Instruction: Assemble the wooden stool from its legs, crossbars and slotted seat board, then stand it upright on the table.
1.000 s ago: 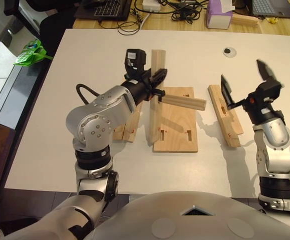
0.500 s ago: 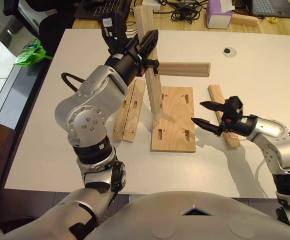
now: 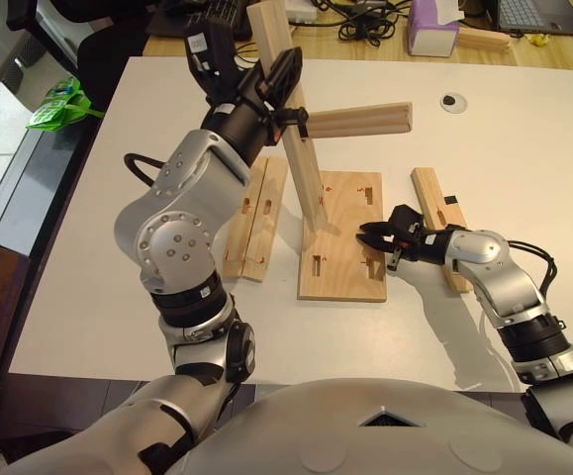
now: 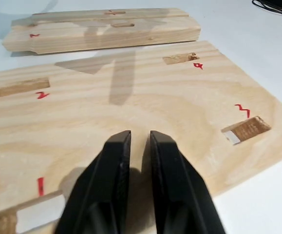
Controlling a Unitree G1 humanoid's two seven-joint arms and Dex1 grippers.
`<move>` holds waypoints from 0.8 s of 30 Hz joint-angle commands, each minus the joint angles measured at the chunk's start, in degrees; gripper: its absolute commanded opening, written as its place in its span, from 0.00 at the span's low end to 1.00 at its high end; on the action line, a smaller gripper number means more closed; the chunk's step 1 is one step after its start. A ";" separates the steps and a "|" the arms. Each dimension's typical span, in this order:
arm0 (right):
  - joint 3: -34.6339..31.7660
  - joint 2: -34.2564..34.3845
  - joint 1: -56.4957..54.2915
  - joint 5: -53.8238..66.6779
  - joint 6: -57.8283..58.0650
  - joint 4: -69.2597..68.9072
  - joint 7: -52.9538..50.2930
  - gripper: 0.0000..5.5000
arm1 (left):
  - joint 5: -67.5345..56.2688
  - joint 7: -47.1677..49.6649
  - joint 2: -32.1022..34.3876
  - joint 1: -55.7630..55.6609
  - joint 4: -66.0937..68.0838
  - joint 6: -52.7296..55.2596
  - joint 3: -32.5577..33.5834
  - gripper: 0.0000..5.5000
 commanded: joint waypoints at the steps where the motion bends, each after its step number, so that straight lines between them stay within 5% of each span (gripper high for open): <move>1: 1.44 0.90 -1.26 -3.92 1.45 3.22 -2.48 0.02 | 0.59 0.68 -0.04 -0.35 -0.34 -0.95 0.62 0.19; 24: 6.20 7.66 -12.63 -12.59 -0.60 21.01 -9.81 0.00 | 3.16 1.99 -1.10 0.27 0.14 -5.88 0.68 0.19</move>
